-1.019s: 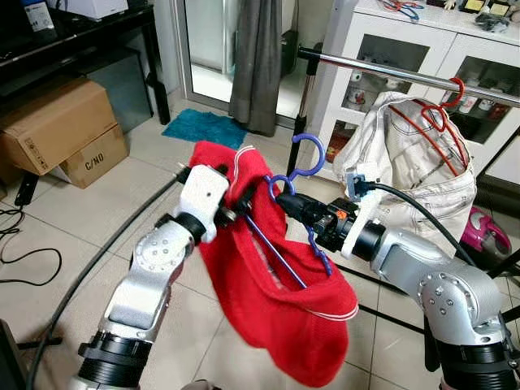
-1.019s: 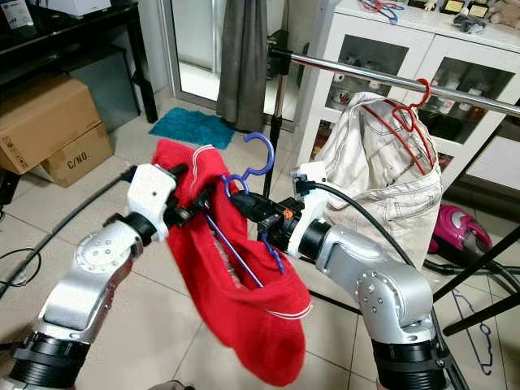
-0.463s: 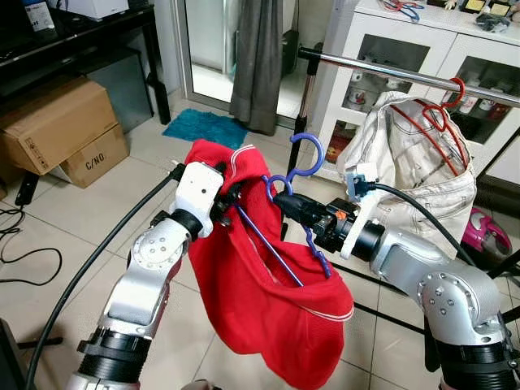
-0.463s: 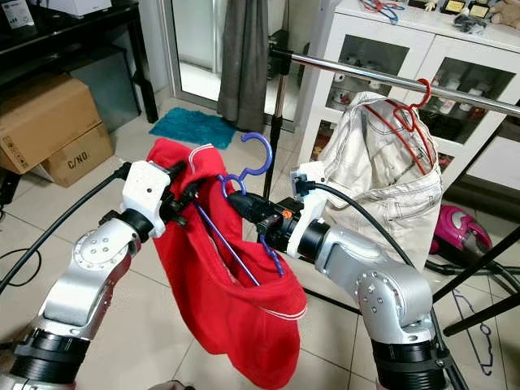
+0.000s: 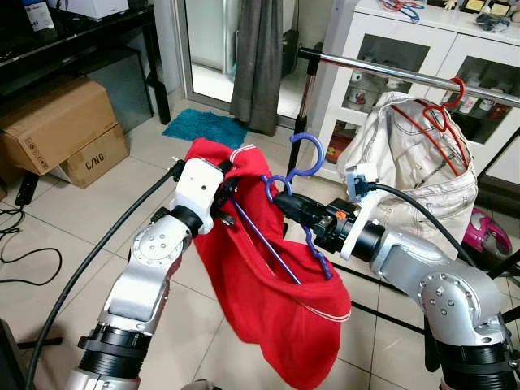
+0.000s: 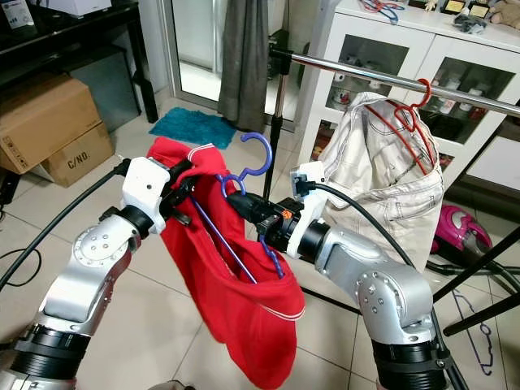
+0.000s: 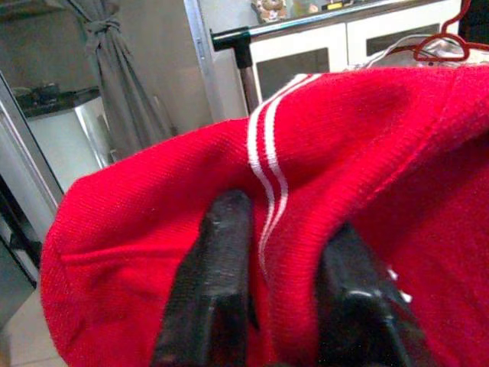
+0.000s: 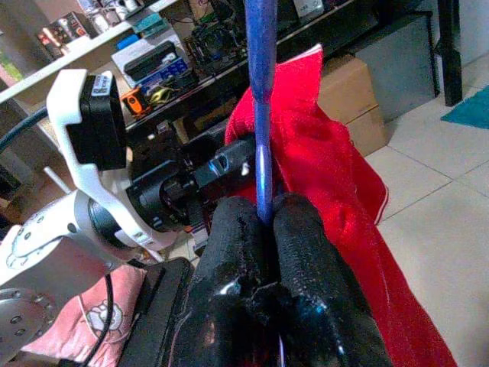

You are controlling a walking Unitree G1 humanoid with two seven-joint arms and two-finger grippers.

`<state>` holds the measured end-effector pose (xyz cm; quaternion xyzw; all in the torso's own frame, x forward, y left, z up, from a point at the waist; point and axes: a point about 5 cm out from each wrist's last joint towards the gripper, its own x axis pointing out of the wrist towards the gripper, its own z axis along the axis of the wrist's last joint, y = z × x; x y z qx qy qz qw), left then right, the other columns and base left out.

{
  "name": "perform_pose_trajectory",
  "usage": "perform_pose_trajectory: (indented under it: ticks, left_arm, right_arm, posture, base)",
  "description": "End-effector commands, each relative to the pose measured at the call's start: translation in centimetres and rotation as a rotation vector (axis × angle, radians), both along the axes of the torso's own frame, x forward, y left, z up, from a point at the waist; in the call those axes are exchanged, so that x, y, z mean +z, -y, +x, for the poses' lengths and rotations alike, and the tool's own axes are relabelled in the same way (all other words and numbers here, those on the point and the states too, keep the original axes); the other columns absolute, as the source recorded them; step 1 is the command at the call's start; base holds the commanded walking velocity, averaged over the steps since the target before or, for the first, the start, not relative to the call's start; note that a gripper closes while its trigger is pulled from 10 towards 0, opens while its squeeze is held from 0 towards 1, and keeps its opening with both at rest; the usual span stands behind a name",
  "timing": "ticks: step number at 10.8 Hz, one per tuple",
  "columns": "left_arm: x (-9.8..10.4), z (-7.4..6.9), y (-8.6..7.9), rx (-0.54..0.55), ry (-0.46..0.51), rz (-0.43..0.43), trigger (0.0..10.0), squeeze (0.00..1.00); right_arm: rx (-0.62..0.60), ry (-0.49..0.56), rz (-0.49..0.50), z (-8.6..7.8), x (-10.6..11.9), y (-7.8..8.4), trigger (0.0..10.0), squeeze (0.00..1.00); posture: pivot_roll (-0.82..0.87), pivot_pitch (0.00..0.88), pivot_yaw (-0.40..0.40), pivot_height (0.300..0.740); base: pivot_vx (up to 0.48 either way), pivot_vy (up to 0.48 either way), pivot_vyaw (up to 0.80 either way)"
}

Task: Hang hanger

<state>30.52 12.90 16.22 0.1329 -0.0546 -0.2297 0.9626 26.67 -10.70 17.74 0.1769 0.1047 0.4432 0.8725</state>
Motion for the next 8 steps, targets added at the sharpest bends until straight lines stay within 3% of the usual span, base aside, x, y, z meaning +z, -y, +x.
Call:
perform_pose_trajectory:
  ticks: [1, 5, 6, 7, 8]
  left_arm:
    - [0.6, 0.4, -0.6, 0.018, 0.017, -0.010, 0.0, 0.00]
    - [1.6, 0.2, -0.7, -0.036, 0.020, -0.050, 0.0, 0.00]
    - [2.5, -0.1, -0.9, -0.071, 0.023, -0.056, 0.0, 0.00]
    - [3.6, -0.4, -1.3, -0.100, 0.015, -0.099, 0.0, 0.00]
    - [5.5, -0.6, -2.2, -0.137, -0.015, -0.243, 0.0, 0.00]
  right_arm:
    - [0.017, 0.057, 0.019, -0.4, 0.9, 0.0, 0.0, 0.00]
    - [-0.002, 0.048, -0.021, -0.5, 0.3, 0.4, 0.0, 0.00]
    - [-0.002, 0.040, -0.090, -0.9, -0.5, 0.7, 0.0, 0.00]
    - [0.001, 0.027, -0.154, -1.4, -1.3, 1.2, 0.0, 0.00]
    - [0.003, 0.001, -0.199, -2.1, -2.1, 2.2, 0.0, 0.00]
  posture:
    - [0.00, 0.000, -0.042, 0.740]
    - [0.00, 0.000, -0.033, 0.740]
    - [0.00, 0.000, -0.031, 0.740]
    - [0.00, 0.000, -0.033, 0.740]
    - [0.01, 0.000, -0.034, 0.740]
  base:
    - [0.000, 0.000, 0.00]
    - [0.000, 0.000, 0.00]
    - [0.000, 0.000, 0.00]
    - [0.000, 0.000, 0.00]
    - [0.000, 0.000, 0.00]
